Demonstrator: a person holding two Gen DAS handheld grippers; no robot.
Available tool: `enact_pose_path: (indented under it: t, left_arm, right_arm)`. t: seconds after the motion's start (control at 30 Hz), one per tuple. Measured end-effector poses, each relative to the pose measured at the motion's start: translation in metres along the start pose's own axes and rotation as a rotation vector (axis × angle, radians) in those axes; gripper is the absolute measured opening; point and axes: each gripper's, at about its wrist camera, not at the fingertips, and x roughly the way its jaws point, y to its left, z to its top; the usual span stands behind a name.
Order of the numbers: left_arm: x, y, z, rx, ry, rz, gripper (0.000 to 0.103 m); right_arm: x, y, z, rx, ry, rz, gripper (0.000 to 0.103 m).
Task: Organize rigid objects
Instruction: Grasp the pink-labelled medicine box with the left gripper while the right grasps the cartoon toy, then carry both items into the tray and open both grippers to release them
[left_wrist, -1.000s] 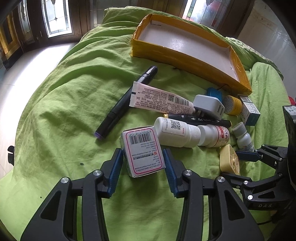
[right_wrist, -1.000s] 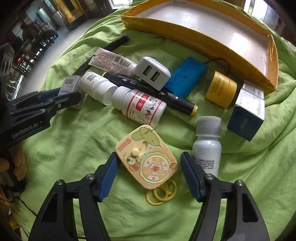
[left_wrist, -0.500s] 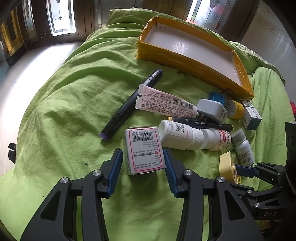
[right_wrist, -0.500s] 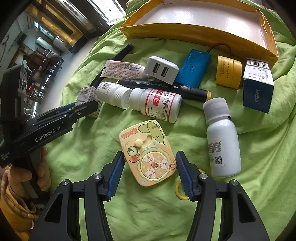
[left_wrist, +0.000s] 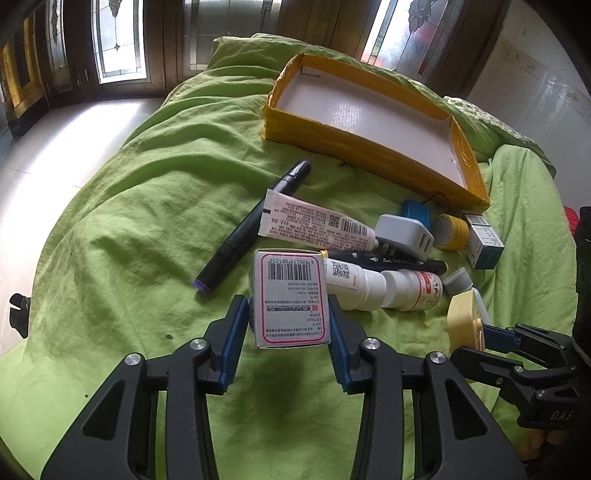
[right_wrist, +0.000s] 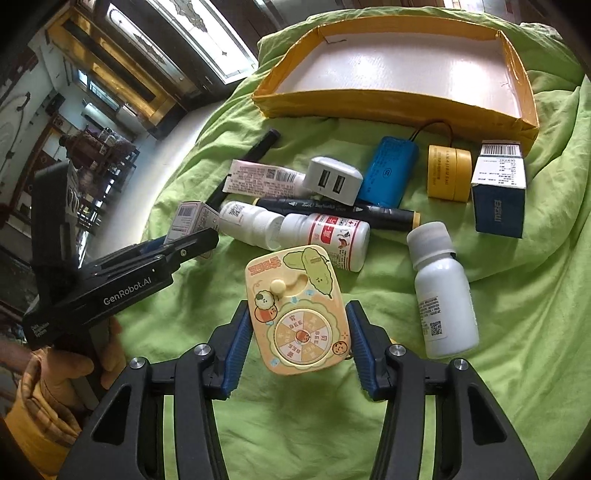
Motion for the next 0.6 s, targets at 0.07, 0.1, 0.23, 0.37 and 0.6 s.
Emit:
enact_pose_path:
  t: [0.07,0.1,0.23,0.37,0.6]
  left_arm:
    - [-0.004,0.0,0.001,-0.003,-0.018,-0.01,0.039]
    - [-0.005,0.0,0.002,-0.004,-0.024,-0.018,0.039]
    - [-0.007,-0.001,0.003,-0.002,-0.039,-0.031,0.039]
    - [-0.008,-0.001,0.003,-0.004,-0.048,-0.034,0.039]
    - [-0.014,-0.009,0.003,0.031,-0.074,-0.02,0.039]
  right_arm:
    - [-0.01,0.0,0.002,0.016,-0.032,0.016,0.046]
    - [-0.015,0.001,0.005,0.019,-0.052,0.021,0.046]
    - [-0.046,0.009,0.017,0.027,-0.153,0.052,0.046]
    - [-0.067,0.017,0.033,0.049,-0.227,0.07,0.046]
    - [-0.076,0.024,0.059,0.06,-0.303,0.06,0.046]
